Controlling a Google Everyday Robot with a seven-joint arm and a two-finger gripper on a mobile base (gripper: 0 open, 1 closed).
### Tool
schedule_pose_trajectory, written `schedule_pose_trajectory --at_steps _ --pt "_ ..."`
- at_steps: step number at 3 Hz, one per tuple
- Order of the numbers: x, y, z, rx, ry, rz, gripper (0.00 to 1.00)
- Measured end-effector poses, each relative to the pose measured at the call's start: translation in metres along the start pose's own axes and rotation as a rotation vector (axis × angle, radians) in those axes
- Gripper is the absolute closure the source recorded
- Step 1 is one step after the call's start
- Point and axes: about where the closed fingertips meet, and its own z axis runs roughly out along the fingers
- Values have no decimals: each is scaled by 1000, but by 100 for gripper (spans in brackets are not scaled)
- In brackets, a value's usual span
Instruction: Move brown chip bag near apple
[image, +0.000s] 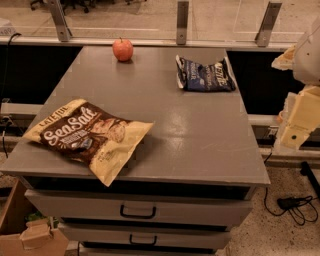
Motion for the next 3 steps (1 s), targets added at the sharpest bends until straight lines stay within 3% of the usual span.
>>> schedule_pose_trajectory --at_steps 2,3 --pt "-3 -1 0 2 -9 -7 0" --pt "-43 0 18 -26 -95 -75 0"
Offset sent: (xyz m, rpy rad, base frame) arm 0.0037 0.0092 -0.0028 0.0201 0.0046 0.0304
